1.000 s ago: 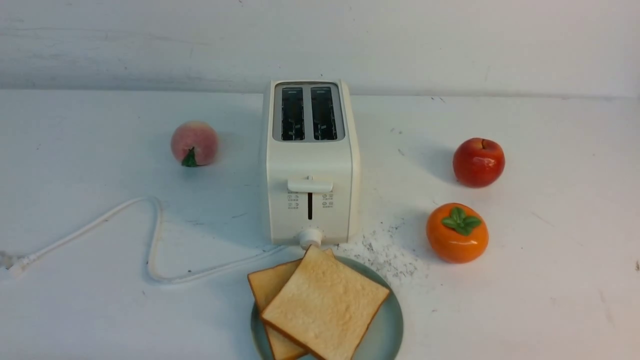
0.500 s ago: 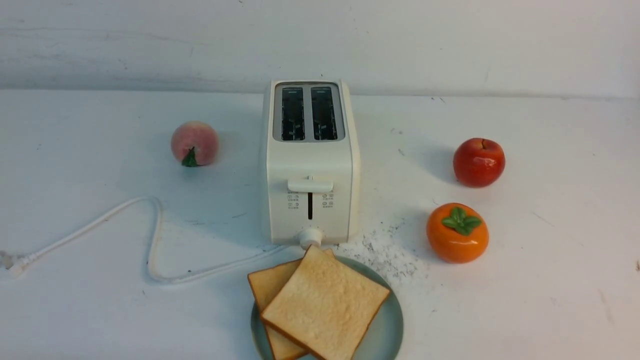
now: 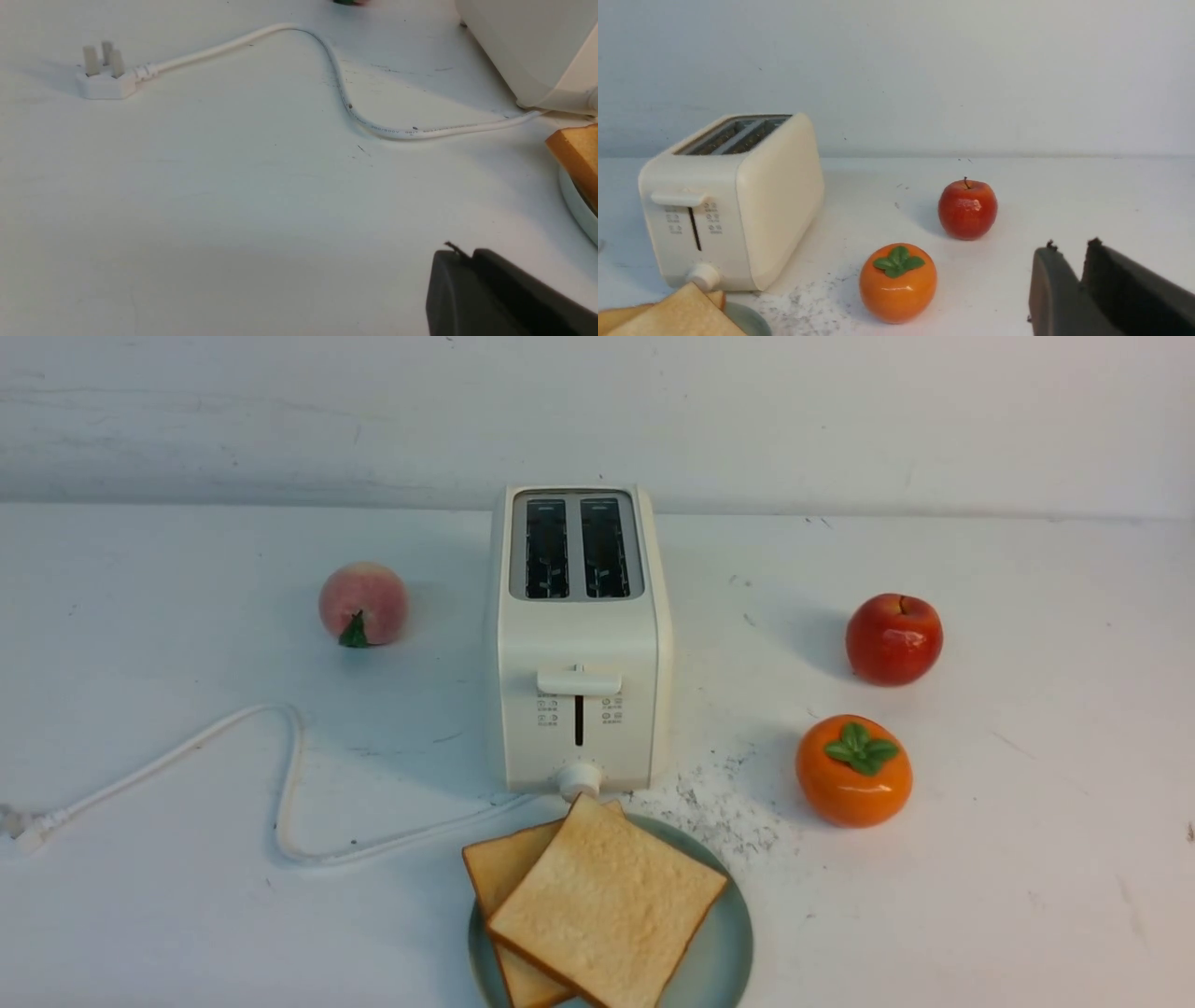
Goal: Take toasted bread from bread machine on white table place on plate.
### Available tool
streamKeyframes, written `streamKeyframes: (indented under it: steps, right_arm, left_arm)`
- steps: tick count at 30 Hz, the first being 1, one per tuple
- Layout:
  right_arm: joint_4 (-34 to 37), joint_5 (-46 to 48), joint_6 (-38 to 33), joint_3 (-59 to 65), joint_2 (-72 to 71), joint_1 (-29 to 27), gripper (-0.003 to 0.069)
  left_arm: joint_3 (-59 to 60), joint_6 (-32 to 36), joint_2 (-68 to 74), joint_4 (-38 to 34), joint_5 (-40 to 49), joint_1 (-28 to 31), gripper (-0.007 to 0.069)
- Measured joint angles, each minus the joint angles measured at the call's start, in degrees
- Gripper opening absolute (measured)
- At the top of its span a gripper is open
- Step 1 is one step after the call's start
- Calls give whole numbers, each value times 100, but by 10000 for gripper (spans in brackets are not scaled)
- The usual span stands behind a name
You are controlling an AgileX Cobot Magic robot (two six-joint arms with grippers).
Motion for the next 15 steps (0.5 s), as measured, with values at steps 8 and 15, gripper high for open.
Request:
streamKeyframes:
  steps: [8, 15]
  right_arm:
    - [-1683, -222, 1222, 948, -4, 0, 106]
    - [-2420, 338, 2462, 1410, -164, 0, 110]
  left_arm:
    - [0, 0, 0, 0, 5, 0, 39]
    - [0, 0, 0, 0, 13, 0, 48]
